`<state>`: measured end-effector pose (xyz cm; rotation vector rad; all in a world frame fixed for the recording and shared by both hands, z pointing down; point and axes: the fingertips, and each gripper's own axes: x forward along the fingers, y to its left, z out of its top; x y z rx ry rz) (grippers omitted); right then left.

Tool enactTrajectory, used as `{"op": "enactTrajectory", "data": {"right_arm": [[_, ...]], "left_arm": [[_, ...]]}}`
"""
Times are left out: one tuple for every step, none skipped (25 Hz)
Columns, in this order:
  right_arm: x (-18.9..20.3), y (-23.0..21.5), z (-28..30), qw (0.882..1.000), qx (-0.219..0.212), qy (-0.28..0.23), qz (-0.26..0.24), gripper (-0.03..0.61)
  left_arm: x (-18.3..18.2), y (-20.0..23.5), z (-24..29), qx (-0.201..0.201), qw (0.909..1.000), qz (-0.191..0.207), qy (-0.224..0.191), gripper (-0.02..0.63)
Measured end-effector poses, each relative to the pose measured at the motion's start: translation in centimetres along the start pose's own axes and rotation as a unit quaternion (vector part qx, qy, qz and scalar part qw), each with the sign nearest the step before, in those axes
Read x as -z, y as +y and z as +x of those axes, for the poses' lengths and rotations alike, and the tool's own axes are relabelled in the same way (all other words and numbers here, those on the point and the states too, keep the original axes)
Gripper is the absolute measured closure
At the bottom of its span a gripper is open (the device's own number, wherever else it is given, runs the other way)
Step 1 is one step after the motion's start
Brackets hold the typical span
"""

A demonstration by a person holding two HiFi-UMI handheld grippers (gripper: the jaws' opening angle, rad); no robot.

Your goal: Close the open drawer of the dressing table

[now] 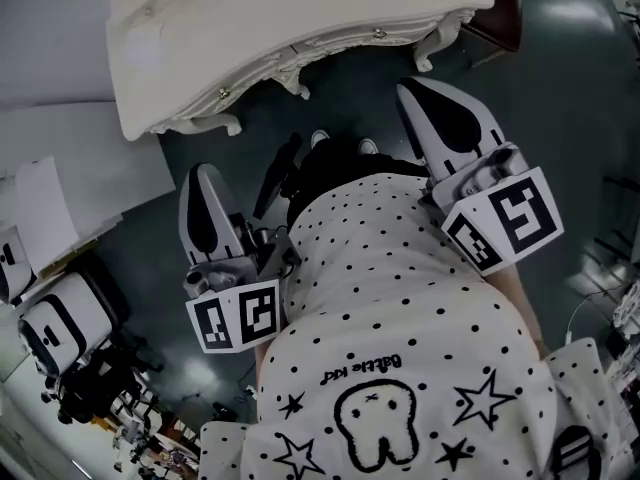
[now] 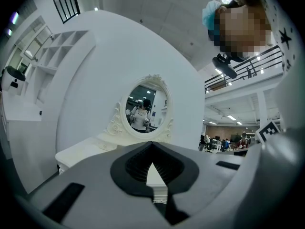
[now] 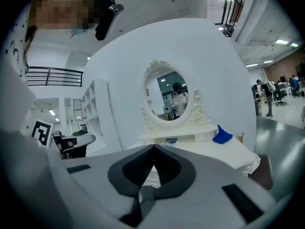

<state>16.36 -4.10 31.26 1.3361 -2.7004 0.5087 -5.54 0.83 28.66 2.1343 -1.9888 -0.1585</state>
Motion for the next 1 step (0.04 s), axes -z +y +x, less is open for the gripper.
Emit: {"op": "enactTrajectory", "data": {"right_arm": [[0.03, -0.06, 0.02, 1.0, -0.001, 0.0, 0.0, 0.57]], "left_arm": [[0.07, -0.02, -0.03, -0.001, 1.0, 0.0, 0.0, 0.603]]}}
